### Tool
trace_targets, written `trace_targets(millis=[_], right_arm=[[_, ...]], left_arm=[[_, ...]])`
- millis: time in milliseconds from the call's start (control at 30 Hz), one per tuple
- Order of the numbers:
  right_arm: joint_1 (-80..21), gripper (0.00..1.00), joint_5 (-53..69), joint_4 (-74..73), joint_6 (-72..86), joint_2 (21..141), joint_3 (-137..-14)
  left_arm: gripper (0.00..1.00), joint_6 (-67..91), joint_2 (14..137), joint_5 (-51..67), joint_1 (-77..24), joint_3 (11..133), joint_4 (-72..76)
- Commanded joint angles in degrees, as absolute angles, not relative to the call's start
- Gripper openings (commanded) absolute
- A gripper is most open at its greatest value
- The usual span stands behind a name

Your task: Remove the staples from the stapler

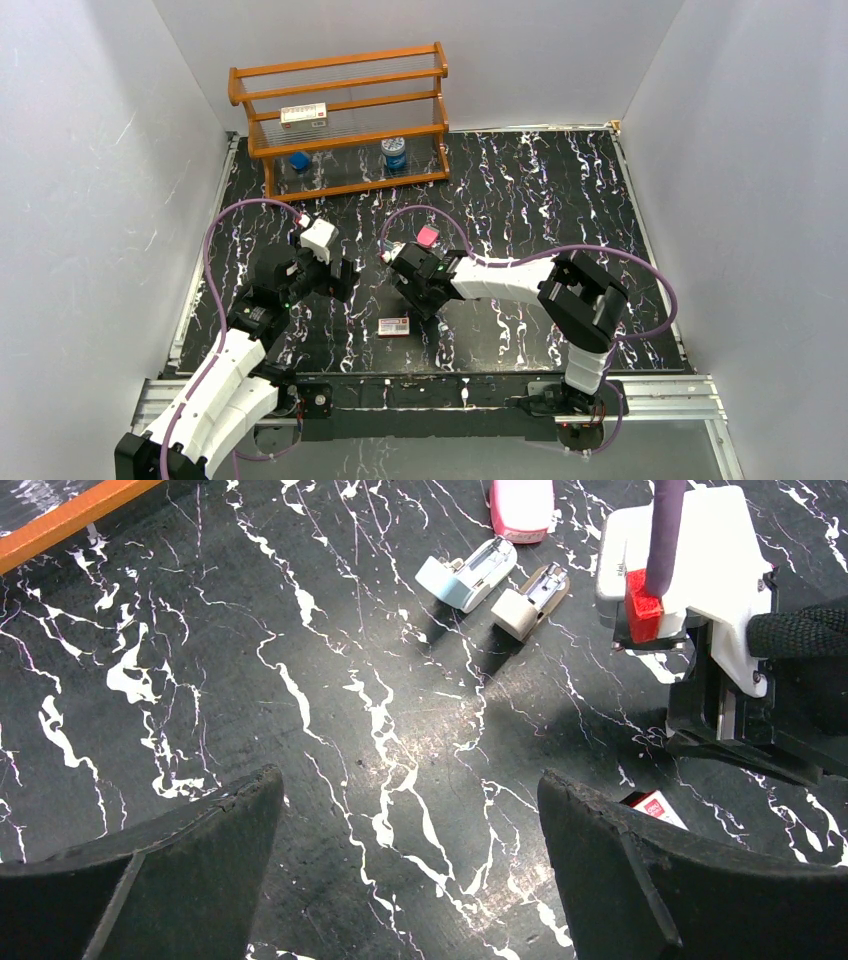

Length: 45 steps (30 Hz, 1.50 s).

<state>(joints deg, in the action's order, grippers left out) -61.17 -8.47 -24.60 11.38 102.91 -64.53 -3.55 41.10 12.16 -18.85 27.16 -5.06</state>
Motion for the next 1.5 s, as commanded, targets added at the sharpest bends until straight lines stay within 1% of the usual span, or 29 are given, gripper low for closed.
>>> trace_targets(millis=[0, 133, 233, 300, 433, 600, 667, 933, 1100, 1200, 1467], right_arm=[[-61.7, 0.38, -10.4, -28.1, 13.1, 106.0, -64.0], [-61.7, 0.36, -10.8, -28.7, 13.9, 105.7, -63.7], [-61.6, 0.41, -10.6, -28.6, 13.9, 105.3, -63.4], [-61.7, 0.42, -10.5, -28.8, 13.7, 105.3, -63.2], [-61.7, 0.40, -10.4, -29.0, 13.3, 105.0, -63.0], [-61.7, 0.33, -9.5, -28.6, 13.3, 105.6, -62.9], [-61.7, 0.32, -10.2, -28.8, 13.8, 105.5, -63.2], [-61.6, 0.31, -16.0, -29.7, 18.8, 103.0, -63.4], [-61.3, 0.28, -20.3, -30.9, 23.2, 101.1, -64.1], [-59.9, 0.26, -21.5, -31.5, 25.4, 100.1, -64.4], [-53.7, 0.25, -19.9, -29.3, 31.0, 94.2, -62.0]], left_arm=[[0.95, -4.2, 41.0, 11.5, -18.5, 29.4, -5.5], [0.95, -4.2, 41.4, 11.8, -18.5, 29.5, -5.5], [0.95, -4.2, 41.5, 12.0, -18.6, 29.4, -5.4], [0.95, -4.1, 41.6, 12.1, -18.5, 29.5, -5.4], [0.95, -4.1, 41.6, 12.3, -18.6, 29.4, -5.4], [0.95, -4.4, 41.3, 11.7, -18.6, 29.6, -5.9], [0.95, -4.4, 41.1, 11.5, -18.5, 29.6, -5.8], [0.95, -4.2, 41.8, 12.2, -18.6, 29.7, -5.8], [0.95, -4.2, 41.9, 12.4, -18.6, 29.7, -5.8], [0.95, -4.1, 41.8, 12.4, -18.6, 29.7, -5.8], [0.95, -4.1, 41.8, 12.8, -18.6, 29.7, -5.8]])
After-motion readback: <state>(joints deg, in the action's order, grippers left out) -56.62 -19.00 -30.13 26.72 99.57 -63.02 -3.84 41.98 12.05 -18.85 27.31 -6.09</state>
